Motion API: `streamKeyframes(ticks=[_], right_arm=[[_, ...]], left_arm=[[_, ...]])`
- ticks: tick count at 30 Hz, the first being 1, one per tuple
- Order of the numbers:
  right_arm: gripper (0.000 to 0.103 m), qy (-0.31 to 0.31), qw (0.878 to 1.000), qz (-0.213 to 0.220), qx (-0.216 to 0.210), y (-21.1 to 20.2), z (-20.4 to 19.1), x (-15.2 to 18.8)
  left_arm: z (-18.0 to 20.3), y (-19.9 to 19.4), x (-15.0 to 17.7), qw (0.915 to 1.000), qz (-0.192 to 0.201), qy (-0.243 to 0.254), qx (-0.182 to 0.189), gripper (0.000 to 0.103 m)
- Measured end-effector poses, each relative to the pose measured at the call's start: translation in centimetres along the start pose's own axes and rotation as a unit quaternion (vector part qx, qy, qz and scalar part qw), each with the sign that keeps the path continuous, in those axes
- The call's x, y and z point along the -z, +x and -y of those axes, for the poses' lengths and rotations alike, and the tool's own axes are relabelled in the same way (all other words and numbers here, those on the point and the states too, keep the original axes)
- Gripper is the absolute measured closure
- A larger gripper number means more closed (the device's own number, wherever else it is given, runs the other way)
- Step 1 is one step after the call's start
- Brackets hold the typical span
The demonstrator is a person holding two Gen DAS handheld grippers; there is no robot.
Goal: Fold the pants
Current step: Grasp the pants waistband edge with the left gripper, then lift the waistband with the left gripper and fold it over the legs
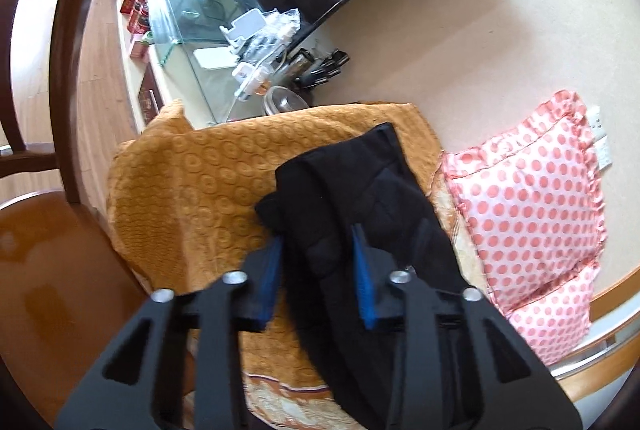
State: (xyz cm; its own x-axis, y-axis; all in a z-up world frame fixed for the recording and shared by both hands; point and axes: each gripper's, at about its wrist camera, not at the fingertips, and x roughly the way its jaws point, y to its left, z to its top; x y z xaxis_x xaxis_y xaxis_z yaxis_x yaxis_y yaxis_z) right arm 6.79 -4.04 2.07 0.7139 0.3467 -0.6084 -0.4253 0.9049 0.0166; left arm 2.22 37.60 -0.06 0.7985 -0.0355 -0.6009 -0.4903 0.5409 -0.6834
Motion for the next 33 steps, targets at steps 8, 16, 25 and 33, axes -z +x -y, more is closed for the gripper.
streamKeyframes(ticks=[8, 16, 25, 33], right_arm=[[0.009, 0.008, 1.0, 0.021, 0.005, -1.7, 1.0, 0.7], [0.008, 0.042, 0.997, 0.047, 0.038, -4.9, 4.2, 2.0], [0.008, 0.108, 0.987, 0.061, 0.102, -9.1, 9.3, 4.6], [0.006, 0.176, 0.968, 0.066, 0.164, -13.0, 13.5, 8.1]], left_arm=[[3.5, -1.7, 0.6, 0.9971, 0.033, 0.069, 0.001, 0.091], [16.6, -4.8, 4.5, 0.9649, 0.057, 0.247, 0.068, 0.092], [30.5, -5.3, 14.9, 0.8974, -0.004, 0.389, 0.207, 0.092], [36.7, -1.6, 29.4, 0.826, -0.15, 0.448, 0.308, 0.092]])
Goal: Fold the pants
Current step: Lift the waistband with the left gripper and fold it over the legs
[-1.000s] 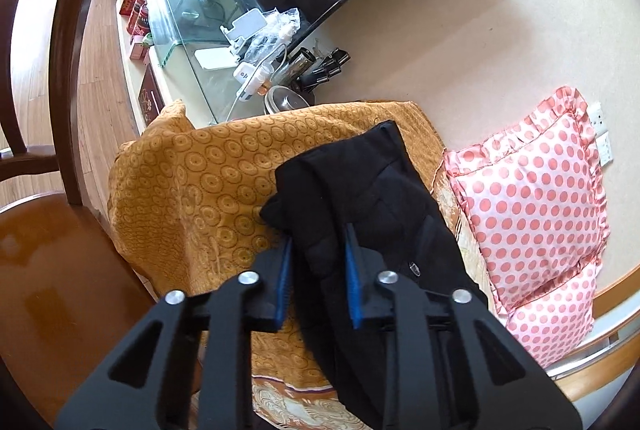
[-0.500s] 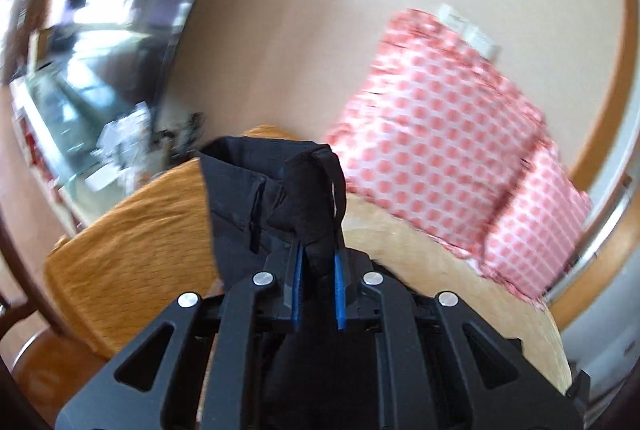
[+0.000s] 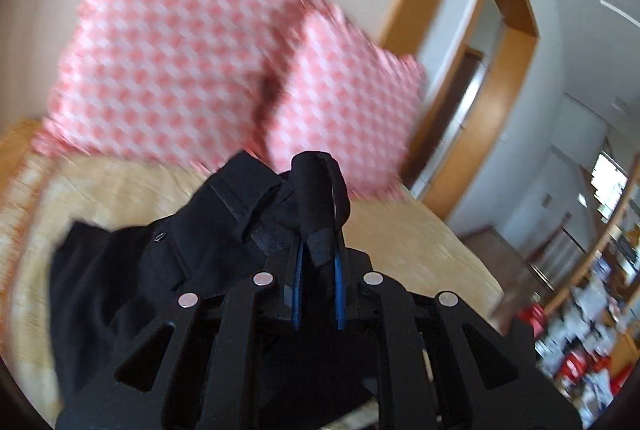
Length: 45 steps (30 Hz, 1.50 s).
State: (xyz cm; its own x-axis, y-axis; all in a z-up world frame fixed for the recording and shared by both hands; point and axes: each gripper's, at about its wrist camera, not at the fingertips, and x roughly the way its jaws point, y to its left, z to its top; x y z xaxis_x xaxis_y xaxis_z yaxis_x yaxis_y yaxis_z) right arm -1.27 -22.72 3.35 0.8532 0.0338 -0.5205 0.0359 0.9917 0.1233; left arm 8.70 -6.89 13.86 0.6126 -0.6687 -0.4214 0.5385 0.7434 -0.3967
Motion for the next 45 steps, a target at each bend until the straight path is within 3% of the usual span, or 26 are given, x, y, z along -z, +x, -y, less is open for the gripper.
streamKeyframes(ticks=[3, 5, 9, 11, 13, 19, 25, 31, 34, 36, 39, 42, 45], right_arm=[[0.006, 0.016, 1.0, -0.009, 0.02, -0.2, 1.8, 0.8], [0.006, 0.026, 0.999, -0.017, 0.031, -0.3, 2.8, 1.3], [0.006, 0.04, 0.998, -0.019, 0.048, -0.7, 4.4, 1.8], [0.006, 0.046, 0.997, -0.014, 0.056, -1.0, 5.0, 1.9], [0.006, 0.051, 0.997, -0.01, 0.063, -1.3, 5.3, 2.1], [0.006, 0.067, 0.994, -0.014, 0.091, -1.7, 6.8, 2.6], [0.006, 0.069, 0.991, -0.008, 0.114, -1.8, 7.8, 2.2], [0.006, 0.066, 0.989, 0.006, 0.133, -2.2, 7.9, 1.5], [0.006, 0.058, 0.987, 0.021, 0.147, -3.0, 8.0, 0.7], [0.006, 0.055, 0.986, 0.042, 0.15, -3.8, 7.9, -0.3], [0.006, 0.048, 0.987, 0.081, 0.134, -4.9, 7.1, -1.7], [0.006, 0.023, 0.992, 0.105, 0.07, -4.8, 4.5, -3.2], [0.006, -0.018, 0.996, 0.088, 0.004, -2.7, 1.1, -3.9]], left_arm=[[2.0, 5.4, 4.7, 0.9958, -0.087, 0.011, 0.029, 0.092], [1.9, 6.9, 6.3, 0.9933, -0.11, 0.006, 0.035, 0.092], [1.1, 5.9, 3.9, 0.997, -0.071, -0.005, 0.03, 0.092], [1.9, 4.8, 2.1, 0.9993, -0.03, 0.007, 0.024, 0.092], [3.6, 4.7, 2.0, 0.9988, -0.018, 0.033, 0.03, 0.091], [6.3, 8.0, 7.9, 0.9904, -0.105, 0.081, 0.041, 0.091], [7.4, 6.7, 9.5, 0.9906, -0.07, 0.112, 0.034, 0.091], [7.3, 8.9, 12.6, 0.9836, -0.117, 0.136, 0.017, 0.087], [7.9, 7.8, 12.8, 0.9823, -0.103, 0.153, 0.03, 0.063], [7.9, 6.5, 12.6, 0.9831, -0.094, 0.151, 0.044, 0.033], [7.3, 3.2, 11.9, 0.9845, -0.068, 0.155, 0.047, 0.022], [4.3, 0.6, 10.2, 0.9896, -0.029, 0.14, -0.019, 0.014], [-0.3, 0.0, 8.8, 0.9903, -0.018, 0.092, -0.102, 0.014]])
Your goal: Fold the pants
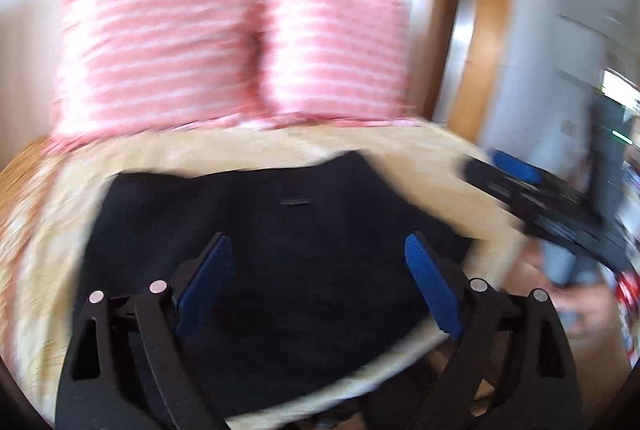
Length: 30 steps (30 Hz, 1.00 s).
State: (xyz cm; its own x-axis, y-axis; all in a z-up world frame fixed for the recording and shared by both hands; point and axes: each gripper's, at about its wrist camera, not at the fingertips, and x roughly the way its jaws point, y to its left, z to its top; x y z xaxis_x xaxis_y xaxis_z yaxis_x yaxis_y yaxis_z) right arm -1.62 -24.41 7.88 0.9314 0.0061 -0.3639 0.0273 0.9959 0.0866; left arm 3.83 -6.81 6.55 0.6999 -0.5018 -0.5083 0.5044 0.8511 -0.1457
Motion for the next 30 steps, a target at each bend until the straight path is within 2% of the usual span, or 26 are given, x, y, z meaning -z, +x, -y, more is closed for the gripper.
streamKeyframes(ticks=[3, 7, 10, 13, 16, 19, 21, 22, 25, 27, 28, 30], right_arm=[[0.006, -0.035, 0.998, -0.028, -0.047, 2.8, -3.1, 0.2], [0.006, -0.055, 0.993, -0.068, -0.073, 5.8, -4.9, 1.4], [0.006, -0.04, 0.991, -0.107, -0.072, 7.0, -4.5, 2.9], [0.006, -0.034, 0.984, -0.171, -0.048, 8.7, -3.8, 5.4], [0.006, -0.054, 0.985, -0.159, -0.028, 7.9, -4.3, 6.7], [0.006, -0.055, 0.985, -0.159, -0.03, 7.9, -4.3, 6.7], [0.006, -0.044, 0.984, -0.162, -0.052, 7.6, -3.5, 6.0], [0.006, -0.025, 0.987, -0.149, -0.063, 7.1, -2.5, 5.2], [0.006, 0.029, 0.99, -0.121, -0.06, 6.6, 0.9, 2.8], [0.005, 0.079, 0.985, -0.14, -0.064, 8.0, 3.8, 1.5], [0.005, 0.101, 0.979, -0.166, -0.068, 9.4, 5.2, 1.3], [0.005, 0.117, 0.97, -0.199, -0.072, 11.4, 6.4, 1.5]], left_arm=[[-3.5, 0.7, 0.2, 0.9982, -0.017, -0.04, -0.04, 0.014], [-4.7, 0.9, 0.6, 0.9971, -0.024, -0.038, -0.062, 0.014], [-5.1, 1.5, 1.5, 0.9962, -0.045, -0.036, -0.065, 0.014], [-5.8, 2.4, 2.9, 0.9942, -0.074, -0.055, -0.056, 0.014], [-5.4, 2.4, 4.2, 0.9946, -0.072, -0.037, -0.065, 0.014], [-4.7, 2.7, 4.9, 0.9943, -0.066, -0.01, -0.083, 0.013], [-4.8, 2.8, 4.8, 0.9949, -0.063, -0.012, -0.077, 0.009], [-4.8, 2.7, 4.8, 0.9953, -0.062, -0.013, -0.074, 0.007], [-4.7, 2.7, 4.9, 0.9959, -0.056, -0.008, -0.071, 0.005], [-4.5, 2.8, 4.9, 0.9961, -0.054, -0.007, -0.07, 0.002], [-4.5, 2.8, 4.8, 0.9961, -0.054, -0.009, -0.069, 0.002], [-4.5, 2.8, 4.8, 0.9963, -0.053, -0.01, -0.067, 0.002]])
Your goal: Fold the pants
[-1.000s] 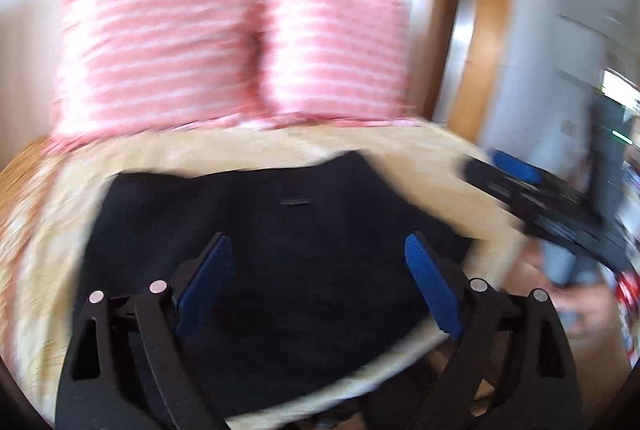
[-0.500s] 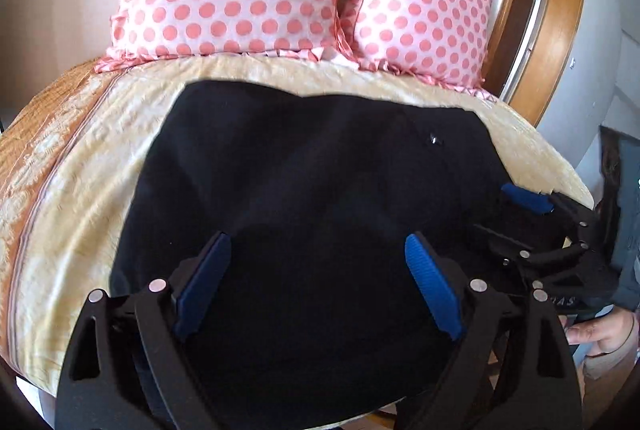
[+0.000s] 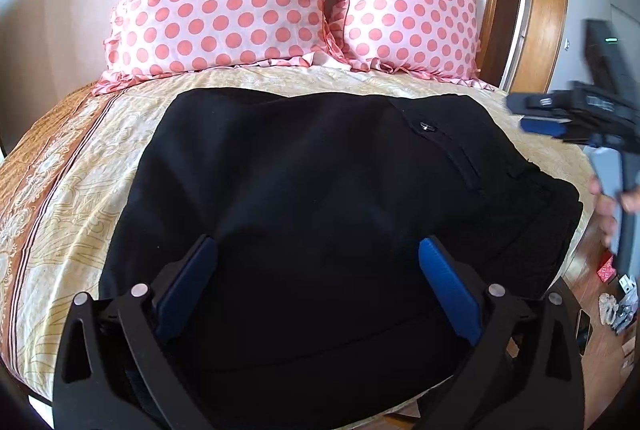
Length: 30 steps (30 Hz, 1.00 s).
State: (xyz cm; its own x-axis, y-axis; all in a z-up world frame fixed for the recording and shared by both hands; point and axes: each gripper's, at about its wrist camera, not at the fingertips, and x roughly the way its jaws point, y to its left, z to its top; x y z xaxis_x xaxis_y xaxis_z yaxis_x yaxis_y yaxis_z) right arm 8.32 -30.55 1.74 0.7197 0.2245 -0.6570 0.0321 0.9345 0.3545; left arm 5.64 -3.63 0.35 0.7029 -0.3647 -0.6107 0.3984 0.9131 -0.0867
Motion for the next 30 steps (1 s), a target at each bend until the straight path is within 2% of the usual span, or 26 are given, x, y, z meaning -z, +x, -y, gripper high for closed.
streamKeyframes(ticks=[3, 4, 5, 11, 15, 16, 17, 19, 24, 26, 30], right_arm=[[0.009, 0.013, 0.999, -0.034, -0.013, 2.3, 0.9, -0.4], [0.017, 0.014, 0.999, -0.043, -0.021, 2.8, 1.0, -0.4], [0.02, 0.014, 0.998, -0.052, -0.028, 3.3, 1.0, -0.4], [0.023, 0.017, 0.995, -0.084, -0.048, 4.9, 1.1, -0.7], [0.022, 0.014, 0.995, -0.084, -0.055, 5.3, 1.1, -1.1], [0.025, 0.009, 0.995, -0.082, -0.053, 5.3, 0.9, -1.1], [0.034, -0.01, 0.996, -0.076, -0.052, 5.2, 0.4, -0.9], [0.036, -0.037, 0.996, -0.066, -0.039, 5.0, -0.2, -0.7], [0.04, -0.024, 0.997, -0.061, -0.05, 5.1, 0.3, -0.7], [0.055, -0.04, 0.996, -0.05, -0.054, 4.8, -0.2, -0.7], [0.064, -0.113, 0.993, -0.021, -0.014, 3.7, -2.6, -0.2]], left_arm=[[-0.1, -0.1, 0.1, 1.0, 0.003, -0.002, 0.006, 0.002], [-0.1, -0.1, 0.1, 1.0, 0.004, -0.002, 0.007, 0.002], [-0.1, -0.1, 0.1, 1.0, 0.004, -0.002, 0.007, 0.002], [0.0, -0.1, 0.1, 1.0, 0.007, 0.001, 0.006, 0.002], [0.1, -0.1, 0.2, 1.0, 0.009, 0.002, 0.004, 0.002], [0.1, 0.0, 0.2, 1.0, 0.009, 0.003, 0.004, 0.002], [0.1, 0.0, 0.2, 1.0, 0.009, 0.002, 0.004, 0.002], [0.2, 0.0, 0.3, 0.9999, 0.009, 0.003, 0.004, 0.002], [0.1, 0.1, 0.3, 0.9999, 0.01, 0.003, 0.004, 0.002], [0.2, 0.1, 0.3, 0.9999, 0.01, 0.003, 0.003, 0.002], [0.1, 0.1, 0.3, 0.9999, 0.01, 0.003, 0.003, 0.002]])
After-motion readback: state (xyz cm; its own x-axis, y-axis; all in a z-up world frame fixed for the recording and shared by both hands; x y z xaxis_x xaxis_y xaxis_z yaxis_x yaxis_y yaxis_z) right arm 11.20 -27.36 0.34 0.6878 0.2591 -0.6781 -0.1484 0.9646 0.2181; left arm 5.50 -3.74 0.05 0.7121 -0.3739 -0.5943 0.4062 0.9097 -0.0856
